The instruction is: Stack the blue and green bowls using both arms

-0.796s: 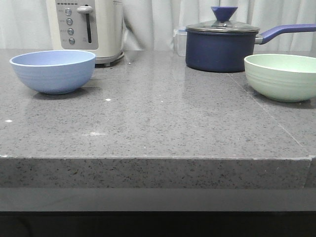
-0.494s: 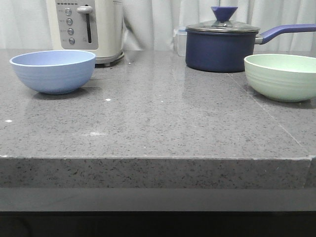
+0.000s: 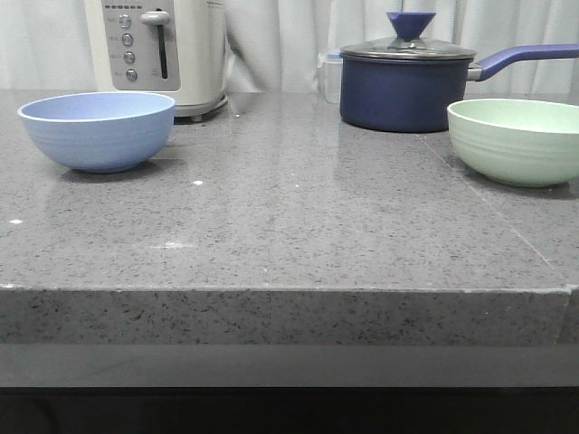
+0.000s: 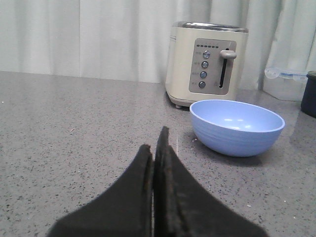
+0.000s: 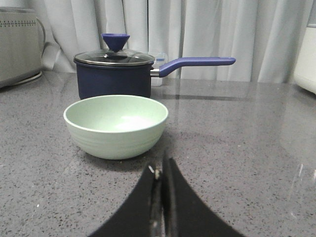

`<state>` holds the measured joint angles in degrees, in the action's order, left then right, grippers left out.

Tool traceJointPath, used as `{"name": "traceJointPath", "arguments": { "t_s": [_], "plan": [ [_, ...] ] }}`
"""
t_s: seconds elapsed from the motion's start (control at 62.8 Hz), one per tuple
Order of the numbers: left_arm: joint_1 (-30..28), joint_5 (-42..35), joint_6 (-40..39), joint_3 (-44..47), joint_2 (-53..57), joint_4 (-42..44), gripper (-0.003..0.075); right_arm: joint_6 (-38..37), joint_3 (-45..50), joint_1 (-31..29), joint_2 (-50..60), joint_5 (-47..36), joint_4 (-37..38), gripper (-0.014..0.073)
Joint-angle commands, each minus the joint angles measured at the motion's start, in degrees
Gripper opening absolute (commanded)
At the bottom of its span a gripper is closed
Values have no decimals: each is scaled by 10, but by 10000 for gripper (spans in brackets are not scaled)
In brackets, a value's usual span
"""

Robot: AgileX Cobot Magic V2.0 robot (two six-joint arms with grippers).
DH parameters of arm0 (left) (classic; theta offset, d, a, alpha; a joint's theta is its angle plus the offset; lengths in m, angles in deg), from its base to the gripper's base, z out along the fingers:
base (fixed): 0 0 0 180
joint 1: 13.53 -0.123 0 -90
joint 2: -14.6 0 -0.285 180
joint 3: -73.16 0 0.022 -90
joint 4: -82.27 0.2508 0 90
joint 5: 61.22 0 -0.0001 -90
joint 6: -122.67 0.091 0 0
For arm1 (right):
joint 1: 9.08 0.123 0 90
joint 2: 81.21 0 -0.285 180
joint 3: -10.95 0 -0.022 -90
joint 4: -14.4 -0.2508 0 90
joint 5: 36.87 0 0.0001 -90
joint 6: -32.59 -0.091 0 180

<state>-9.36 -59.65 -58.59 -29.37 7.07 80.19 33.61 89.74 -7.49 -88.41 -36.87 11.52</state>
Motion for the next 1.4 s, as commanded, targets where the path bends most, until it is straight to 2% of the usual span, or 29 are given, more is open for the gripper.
{"name": "traceJointPath", "arguments": {
  "t_s": [0.0, 0.127, 0.239, 0.509, 0.796, 1.051, 1.385],
  "plan": [
    [-1, -47, -2, 2, 10, -1, -20, 1, -9, -3, 11, -54, 5, -54],
    [-1, -51, -2, -9, 10, -11, -20, 1, -20, -3, 11, -43, -16, -54],
    [-1, -20, -2, -52, 9, -15, -20, 1, -66, -3, 11, 19, -17, -54],
    [-1, 120, -2, -231, -49, -15, -20, 1, -223, -3, -34, 164, -7, -54],
    [-1, 256, -2, -372, -194, -16, -20, 1, -367, -3, -180, 291, 3, -54],
    [-1, 260, -2, -373, -259, -16, -20, 1, -389, -3, -273, 333, 3, -54],
    [-1, 259, -2, -373, -300, -16, -20, 1, -389, -3, -302, 341, 1, -48]
  ]
}}
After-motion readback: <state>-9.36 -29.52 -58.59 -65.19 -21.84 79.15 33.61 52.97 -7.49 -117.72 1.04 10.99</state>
